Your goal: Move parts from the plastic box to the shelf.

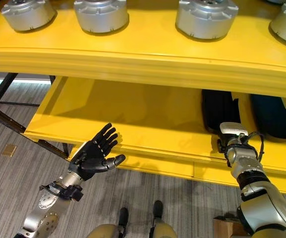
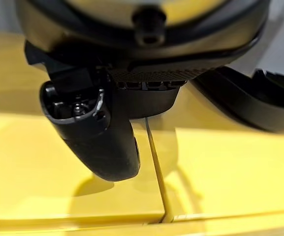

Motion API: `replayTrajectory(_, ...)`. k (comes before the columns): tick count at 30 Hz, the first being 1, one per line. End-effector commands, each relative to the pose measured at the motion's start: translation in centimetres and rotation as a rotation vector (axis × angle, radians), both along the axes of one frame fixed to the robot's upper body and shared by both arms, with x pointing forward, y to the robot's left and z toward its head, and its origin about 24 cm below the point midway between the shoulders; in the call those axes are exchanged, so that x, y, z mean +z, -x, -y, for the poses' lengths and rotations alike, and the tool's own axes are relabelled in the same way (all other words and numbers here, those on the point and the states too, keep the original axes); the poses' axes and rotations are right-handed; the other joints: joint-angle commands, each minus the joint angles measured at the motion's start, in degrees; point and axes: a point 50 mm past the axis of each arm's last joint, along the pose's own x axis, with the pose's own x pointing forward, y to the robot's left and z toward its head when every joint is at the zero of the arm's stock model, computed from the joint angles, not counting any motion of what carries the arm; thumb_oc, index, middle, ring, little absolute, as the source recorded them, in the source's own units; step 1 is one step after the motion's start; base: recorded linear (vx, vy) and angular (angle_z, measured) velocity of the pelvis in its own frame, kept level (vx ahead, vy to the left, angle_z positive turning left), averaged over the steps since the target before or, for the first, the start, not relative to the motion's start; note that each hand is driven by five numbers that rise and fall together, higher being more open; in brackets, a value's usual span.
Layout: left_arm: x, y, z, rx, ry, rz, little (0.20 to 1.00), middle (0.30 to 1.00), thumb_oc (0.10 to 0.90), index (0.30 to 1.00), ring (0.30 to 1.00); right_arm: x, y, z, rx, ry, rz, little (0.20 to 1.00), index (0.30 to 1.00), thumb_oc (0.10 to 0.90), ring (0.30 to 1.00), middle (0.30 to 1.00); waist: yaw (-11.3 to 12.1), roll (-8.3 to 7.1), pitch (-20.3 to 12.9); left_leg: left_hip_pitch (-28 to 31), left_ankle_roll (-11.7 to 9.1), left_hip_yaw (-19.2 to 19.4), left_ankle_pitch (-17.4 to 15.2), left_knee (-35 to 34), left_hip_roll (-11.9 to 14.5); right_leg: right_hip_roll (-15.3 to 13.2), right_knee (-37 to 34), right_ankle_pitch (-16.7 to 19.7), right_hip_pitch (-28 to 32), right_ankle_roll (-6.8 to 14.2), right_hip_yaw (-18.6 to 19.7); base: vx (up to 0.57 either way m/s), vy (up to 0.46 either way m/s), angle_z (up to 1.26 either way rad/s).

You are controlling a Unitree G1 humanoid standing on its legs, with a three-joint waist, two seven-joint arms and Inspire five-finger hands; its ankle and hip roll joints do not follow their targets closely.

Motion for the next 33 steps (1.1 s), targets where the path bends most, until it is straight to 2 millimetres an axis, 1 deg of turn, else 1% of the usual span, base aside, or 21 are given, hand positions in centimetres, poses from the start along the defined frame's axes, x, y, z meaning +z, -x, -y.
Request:
replayTrajectory(1, 4.4, -0.4, 0.4, -0.046, 0.025, 0.236, 1.000, 1.000, 0.900, 1.000, 1.000, -0.1, 0.6, 0.9, -0.013, 0.024, -0.025, 1.000, 1.000, 0.900, 1.000, 1.000, -0.8, -0.73, -2.5, -2.5, -1.6, 2.1, -3.7, 2.5, 4.6, -1.4, 3.3, -8.5, 1.9, 2.5, -0.8, 0.00, 0.000, 0.00)
replayTrajectory(3, 4.3, -0.4, 0.3, -0.043, 0.026, 0.235, 1.000, 1.000, 0.900, 1.000, 1.000, 0.2, 0.3, 0.3, 0.024, 0.038, 0.000, 1.000, 1.000, 0.900, 1.000, 1.000, -0.9, -0.70, -2.6, -2.5, -1.6, 2.1, -3.7, 2.5, 4.6, -1.4, 3.3, -8.5, 1.9, 2.5, -0.7, 0.00, 0.000, 0.00)
replayTrajectory(6, 4.2, -0.4, 0.4, -0.040, 0.026, 0.233, 1.000, 1.000, 0.900, 1.000, 1.000, 1.2, -0.4, -0.9, 0.124, 0.108, 0.080, 1.000, 1.000, 0.900, 1.000, 1.000, -1.2, -0.70, -2.7, -2.7, -1.6, 2.2, -3.8, 2.7, 4.6, -1.3, 3.4, -8.6, 1.8, 2.5, -0.5, 0.00, 0.000, 0.00)
replayTrajectory(10, 3.9, -0.2, 0.3, -0.044, 0.029, 0.234, 1.000, 1.000, 0.900, 1.000, 1.000, 2.4, -0.7, -1.8, 0.214, 0.188, 0.173, 1.000, 1.000, 0.900, 1.000, 1.000, -1.3, -0.56, -2.8, -2.7, -1.6, 2.1, -3.8, 2.8, 4.5, -1.3, 3.3, -8.6, 1.8, 2.5, -0.2, 0.00, 0.002, -0.01)
replayTrajectory(11, 3.8, -0.2, 0.3, -0.043, 0.029, 0.235, 1.000, 1.000, 0.900, 1.000, 1.000, 3.1, -1.0, -2.3, 0.250, 0.217, 0.201, 1.000, 1.000, 0.900, 1.000, 1.000, -1.4, -0.50, -2.9, -2.8, -1.6, 2.1, -3.9, 2.9, 4.5, -1.2, 3.3, -8.7, 1.8, 2.5, -0.1, 0.00, 0.008, -0.04)
replayTrajectory(17, 3.6, -0.2, 0.2, -0.044, 0.026, 0.235, 1.000, 1.000, 0.900, 1.000, 1.000, 4.6, -1.7, -3.7, 0.366, 0.271, 0.236, 1.000, 1.000, 0.900, 1.000, 1.000, -1.2, -0.37, -3.0, -3.1, -1.6, 1.9, -3.9, 3.2, 4.5, -1.3, 3.6, -8.9, 1.5, 2.5, 0.0, 0.00, 0.001, -0.01)
replayTrajectory(20, 3.5, -0.1, 0.2, -0.046, 0.025, 0.232, 1.000, 1.000, 0.900, 1.000, 1.000, 4.8, -1.8, -3.9, 0.388, 0.275, 0.220, 1.000, 1.000, 0.900, 1.000, 1.000, -1.0, -0.33, -3.1, -3.2, -1.6, 1.7, -3.9, 3.4, 4.5, -1.4, 3.8, -9.1, 1.6, 2.5, -0.2, 0.00, 0.000, 0.00)
replayTrajectory(27, 3.4, -0.1, 0.2, -0.056, 0.023, 0.234, 1.000, 1.000, 0.900, 1.000, 1.000, 5.4, -2.5, -4.4, 0.398, 0.244, 0.177, 1.000, 1.000, 0.900, 1.000, 1.000, -0.4, -0.11, -2.9, -3.6, -1.8, 1.3, -3.9, 3.7, 4.3, -1.7, 4.3, -9.3, 1.3, 2.3, -0.6, 0.00, 0.000, 0.00)
replayTrajectory(31, 3.4, -0.1, 0.4, -0.062, 0.025, 0.235, 1.000, 1.000, 0.900, 1.000, 1.000, 5.3, -2.7, -4.0, 0.329, 0.174, 0.161, 1.000, 1.000, 0.900, 1.000, 1.000, -0.1, 0.06, -2.8, -3.8, -1.8, 1.2, -4.0, 3.8, 4.2, -1.9, 4.5, -9.4, 1.1, 2.3, -0.7, 0.00, 0.000, 0.00)
replayTrajectory(32, 3.4, -0.2, 0.5, -0.065, 0.026, 0.235, 1.000, 1.000, 0.900, 1.000, 1.000, 5.2, -2.8, -3.7, 0.287, 0.183, 0.162, 1.000, 1.000, 0.900, 1.000, 1.000, -0.1, 0.14, -2.7, -3.8, -1.8, 1.2, -4.0, 3.9, 4.2, -2.0, 4.6, -9.4, 1.1, 2.3, -0.8, 0.00, 0.000, 0.00)
replayTrajectory(33, 3.4, -0.2, 0.5, -0.069, 0.027, 0.236, 1.000, 1.000, 0.900, 1.000, 1.000, 5.0, -2.6, -3.0, 0.221, 0.183, 0.162, 1.000, 1.000, 0.900, 1.000, 1.000, 0.0, 0.24, -2.6, -3.8, -1.8, 1.1, -4.0, 3.9, 4.2, -2.0, 4.6, -9.4, 1.1, 2.2, -0.8, 0.00, 0.000, 0.00)
